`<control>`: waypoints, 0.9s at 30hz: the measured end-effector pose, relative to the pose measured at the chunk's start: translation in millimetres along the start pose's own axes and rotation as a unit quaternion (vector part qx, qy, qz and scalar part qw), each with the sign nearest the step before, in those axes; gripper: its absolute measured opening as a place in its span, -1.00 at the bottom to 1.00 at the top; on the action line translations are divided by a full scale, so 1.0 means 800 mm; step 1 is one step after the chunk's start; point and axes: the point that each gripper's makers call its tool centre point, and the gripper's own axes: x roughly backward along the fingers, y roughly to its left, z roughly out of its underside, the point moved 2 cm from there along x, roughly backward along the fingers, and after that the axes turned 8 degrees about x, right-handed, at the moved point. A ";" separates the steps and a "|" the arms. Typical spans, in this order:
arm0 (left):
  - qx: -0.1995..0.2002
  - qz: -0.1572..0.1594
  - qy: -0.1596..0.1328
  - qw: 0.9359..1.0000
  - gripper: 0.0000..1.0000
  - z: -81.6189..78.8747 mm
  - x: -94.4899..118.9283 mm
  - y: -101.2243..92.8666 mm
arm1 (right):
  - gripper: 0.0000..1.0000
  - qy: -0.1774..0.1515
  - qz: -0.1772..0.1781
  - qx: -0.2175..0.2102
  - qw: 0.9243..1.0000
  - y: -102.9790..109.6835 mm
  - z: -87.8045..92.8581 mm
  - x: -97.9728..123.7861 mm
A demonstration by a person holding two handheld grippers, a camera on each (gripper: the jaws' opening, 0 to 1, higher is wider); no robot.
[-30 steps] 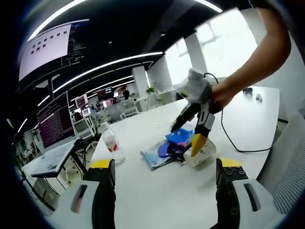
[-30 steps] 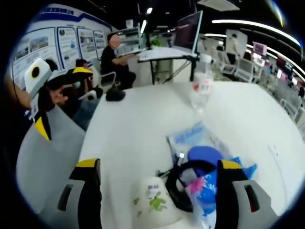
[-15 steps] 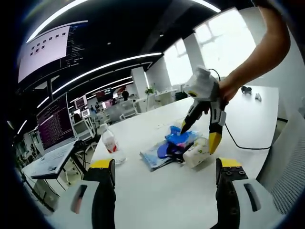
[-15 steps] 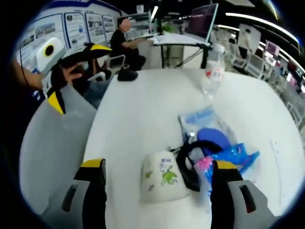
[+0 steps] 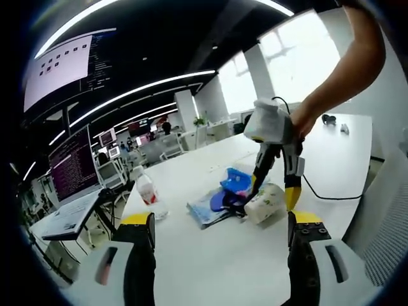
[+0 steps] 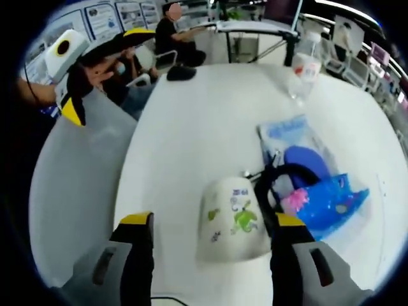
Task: Arrange the tabletop items into an orderly group along one side of the table until the central work area is clear of visible clutter.
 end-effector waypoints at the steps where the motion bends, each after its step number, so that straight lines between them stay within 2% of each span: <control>1: -0.001 0.000 0.001 1.000 0.69 0.000 0.000 0.000 | 0.40 0.003 -0.002 -0.001 1.000 0.000 0.002 -0.001; 10: -0.001 0.003 0.002 1.000 0.68 0.000 0.001 -0.001 | 0.21 0.022 -0.001 0.000 1.000 -0.006 0.010 -0.004; 14: -0.003 0.005 0.004 1.000 0.67 0.001 0.001 -0.002 | 0.12 0.036 0.010 0.008 0.999 -0.014 0.013 -0.007; 22: -0.003 0.005 0.004 1.000 0.67 0.002 0.001 -0.002 | -0.09 0.054 0.010 0.027 0.998 -0.015 0.014 -0.007; 27: -0.004 0.007 0.006 1.000 0.65 0.004 0.001 -0.003 | -0.12 0.072 0.007 0.043 0.996 -0.013 0.017 -0.010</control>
